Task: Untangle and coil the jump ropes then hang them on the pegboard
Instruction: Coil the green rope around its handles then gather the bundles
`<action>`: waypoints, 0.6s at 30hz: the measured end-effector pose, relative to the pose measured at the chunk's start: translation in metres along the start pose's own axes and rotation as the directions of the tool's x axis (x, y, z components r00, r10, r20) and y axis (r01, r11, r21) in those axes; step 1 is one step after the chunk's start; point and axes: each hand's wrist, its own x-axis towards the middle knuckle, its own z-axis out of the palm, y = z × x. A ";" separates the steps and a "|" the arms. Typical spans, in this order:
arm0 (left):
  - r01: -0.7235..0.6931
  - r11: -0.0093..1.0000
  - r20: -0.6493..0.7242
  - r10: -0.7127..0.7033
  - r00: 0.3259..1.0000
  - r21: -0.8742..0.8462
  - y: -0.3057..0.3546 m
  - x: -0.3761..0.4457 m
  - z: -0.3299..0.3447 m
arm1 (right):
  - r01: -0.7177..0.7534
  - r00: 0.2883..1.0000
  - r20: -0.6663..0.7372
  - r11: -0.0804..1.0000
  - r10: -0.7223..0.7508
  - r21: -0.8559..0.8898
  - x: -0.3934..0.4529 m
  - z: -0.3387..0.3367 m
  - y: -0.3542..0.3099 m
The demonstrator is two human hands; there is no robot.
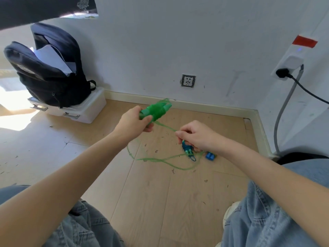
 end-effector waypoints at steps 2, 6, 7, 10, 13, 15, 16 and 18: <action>-0.003 0.973 0.019 -0.002 1.000 0.233 -0.010 0.005 -0.005 | 0.099 0.990 -0.076 0.977 -0.115 -0.187 -0.002 -0.002 -0.001; -0.087 0.845 0.360 -0.130 0.924 0.528 -0.009 -0.004 0.006 | 0.182 0.967 -0.145 0.966 -0.210 -0.183 -0.003 -0.013 -0.002; -0.152 0.819 0.441 -0.134 0.887 0.554 -0.005 -0.007 0.009 | 0.175 0.967 -0.155 0.968 -0.203 -0.178 -0.003 -0.015 -0.001; -0.317 0.795 0.636 -0.109 0.764 0.517 0.010 -0.019 0.008 | 0.149 0.974 -0.151 0.979 -0.171 -0.142 -0.003 -0.021 0.003; -0.389 0.842 0.782 -0.062 0.620 0.375 0.024 -0.030 -0.002 | 0.157 0.985 -0.063 0.987 -0.159 -0.034 -0.007 -0.019 0.003; -0.347 0.909 0.853 -0.019 0.521 0.232 0.031 -0.034 -0.013 | 0.150 0.989 -0.008 0.988 -0.150 0.046 -0.010 -0.017 0.002; -0.306 0.941 0.879 0.021 0.477 0.143 0.033 -0.035 -0.019 | 0.136 0.990 0.032 0.986 -0.139 0.096 -0.012 -0.017 0.002; -0.199 0.978 0.894 0.139 0.426 -0.058 0.034 -0.035 -0.030 | 0.085 0.987 0.116 0.974 -0.111 0.211 -0.013 -0.019 0.002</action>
